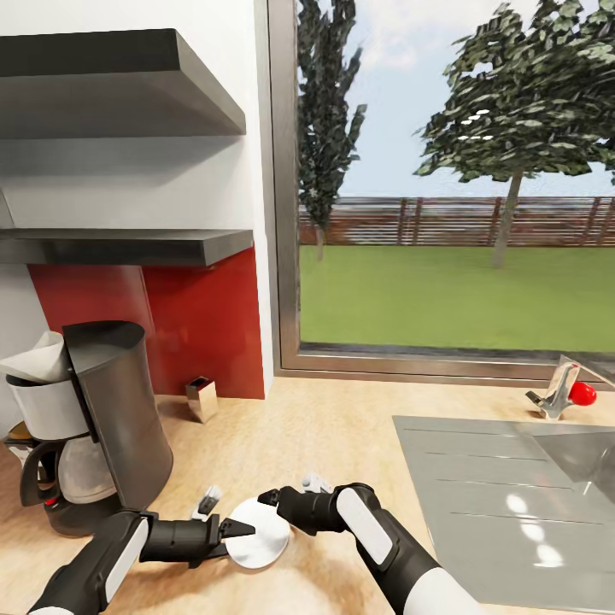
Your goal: Set up a coffee station on the kitchen countertop: keep the coffee maker on the countertop, move the bottle of coffee from the kitchen shelf to the counter next to the coffee maker, place a paper coffee filter on top of the coffee maker, put the saucer next to the coffee maker with the coffee cup on the saucer, and place the electric kettle next to the coffee maker.
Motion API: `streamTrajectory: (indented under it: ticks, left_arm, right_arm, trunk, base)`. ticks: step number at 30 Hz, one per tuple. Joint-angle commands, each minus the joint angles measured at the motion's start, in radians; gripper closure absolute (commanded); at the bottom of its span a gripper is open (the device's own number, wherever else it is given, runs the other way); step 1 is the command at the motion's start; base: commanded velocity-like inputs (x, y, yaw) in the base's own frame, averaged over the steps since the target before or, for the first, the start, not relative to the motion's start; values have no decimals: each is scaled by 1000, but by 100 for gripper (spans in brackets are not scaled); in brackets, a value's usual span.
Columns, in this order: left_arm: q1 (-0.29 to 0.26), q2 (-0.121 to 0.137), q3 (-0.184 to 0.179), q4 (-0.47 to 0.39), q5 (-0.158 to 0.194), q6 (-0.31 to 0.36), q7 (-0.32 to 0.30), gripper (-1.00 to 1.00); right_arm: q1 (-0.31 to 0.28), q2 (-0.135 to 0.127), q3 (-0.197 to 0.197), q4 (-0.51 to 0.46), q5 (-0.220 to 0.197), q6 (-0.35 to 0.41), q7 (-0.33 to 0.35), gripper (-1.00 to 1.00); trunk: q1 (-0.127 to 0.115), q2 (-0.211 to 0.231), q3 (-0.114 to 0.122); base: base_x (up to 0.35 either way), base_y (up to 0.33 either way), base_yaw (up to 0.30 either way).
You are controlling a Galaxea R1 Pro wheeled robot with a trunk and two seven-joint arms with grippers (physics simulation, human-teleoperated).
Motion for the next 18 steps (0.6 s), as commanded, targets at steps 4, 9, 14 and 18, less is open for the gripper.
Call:
streamTrajectory:
  ticks: [4, 9, 14, 18]
  left_arm:
    - [0, -3, -9, 1, -12, -1, -2, -100]
    - [0, -4, -37, 1, -12, -1, -2, -100]
    - [0, -2, -42, 1, -11, -1, -2, -100]
    - [0, -3, -43, 1, -11, -1, -2, -100]
  right_arm:
    - [0, 0, 1, -1, -6, 2, -5, -100]
    - [0, 0, 1, -2, -5, 2, -5, -100]
    - [0, 0, 0, -2, -5, 2, -5, -100]
    - [0, 0, -1, -3, -5, 2, -5, -100]
  trunk:
    - [0, -1, -1]
    - [0, -1, -1]
    - [0, -1, -1]
    - [0, -1, -1]
  base:
    - [0, 0, 0]
    - [0, 0, 0]
    - [0, 0, 0]
    - [0, 0, 0]
